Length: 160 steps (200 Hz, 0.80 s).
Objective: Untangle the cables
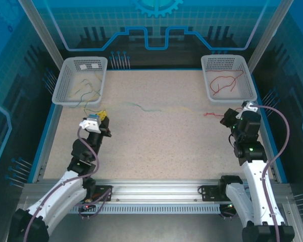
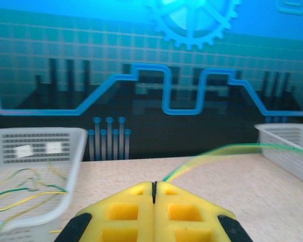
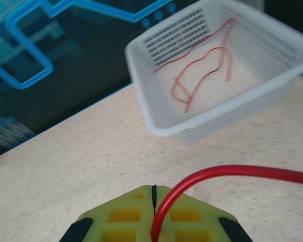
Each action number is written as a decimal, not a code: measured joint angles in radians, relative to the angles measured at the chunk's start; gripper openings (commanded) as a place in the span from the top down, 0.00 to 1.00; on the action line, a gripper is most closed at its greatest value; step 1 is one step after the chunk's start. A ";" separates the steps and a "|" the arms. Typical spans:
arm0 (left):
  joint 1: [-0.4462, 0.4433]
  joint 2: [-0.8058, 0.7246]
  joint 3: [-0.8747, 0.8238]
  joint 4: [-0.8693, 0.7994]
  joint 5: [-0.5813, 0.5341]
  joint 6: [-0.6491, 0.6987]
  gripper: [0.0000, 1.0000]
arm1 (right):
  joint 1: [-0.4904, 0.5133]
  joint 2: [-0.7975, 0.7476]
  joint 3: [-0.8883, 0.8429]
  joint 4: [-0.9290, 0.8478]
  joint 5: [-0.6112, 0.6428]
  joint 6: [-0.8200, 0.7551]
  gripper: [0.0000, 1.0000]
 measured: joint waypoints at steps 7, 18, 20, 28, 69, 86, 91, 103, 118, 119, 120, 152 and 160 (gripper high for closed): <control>0.017 -0.005 0.013 -0.017 -0.018 -0.008 1.00 | -0.015 -0.011 0.002 -0.011 0.023 0.000 1.00; 0.044 -0.007 0.038 -0.038 -0.040 -0.018 1.00 | -0.036 -0.026 0.008 -0.032 0.050 0.000 1.00; 0.047 -0.007 0.041 -0.040 -0.042 -0.021 1.00 | -0.041 -0.029 0.009 -0.035 0.053 0.000 1.00; 0.059 -0.007 0.053 -0.047 -0.051 -0.032 1.00 | -0.056 -0.035 0.014 -0.048 0.059 0.000 1.00; 0.072 -0.004 0.130 -0.129 0.037 -0.076 1.00 | -0.075 -0.037 0.022 -0.055 0.027 -0.001 1.00; 0.072 -0.005 0.192 -0.163 0.084 -0.097 1.00 | -0.075 -0.045 0.019 -0.031 -0.021 0.000 1.00; 0.072 -0.006 0.209 -0.171 0.091 -0.098 1.00 | -0.075 -0.048 0.018 -0.020 -0.037 0.000 1.00; 0.072 -0.006 0.244 -0.182 0.093 -0.096 1.00 | -0.075 -0.055 0.013 0.005 -0.068 0.000 1.00; 0.072 0.001 0.278 -0.190 0.073 -0.085 1.00 | -0.073 -0.061 0.005 0.029 -0.094 0.000 1.00; 0.072 0.002 0.280 -0.190 0.073 -0.085 1.00 | -0.073 -0.061 0.005 0.030 -0.095 0.000 1.00; 0.072 0.004 0.283 -0.190 0.068 -0.082 1.00 | -0.073 -0.061 0.005 0.030 -0.095 0.000 1.00; 0.100 0.102 0.379 -0.203 0.037 -0.043 1.00 | -0.073 -0.066 -0.010 0.042 -0.120 0.000 1.00; 0.109 0.131 0.401 -0.202 0.036 -0.040 1.00 | -0.072 -0.070 -0.011 0.042 -0.121 0.000 1.00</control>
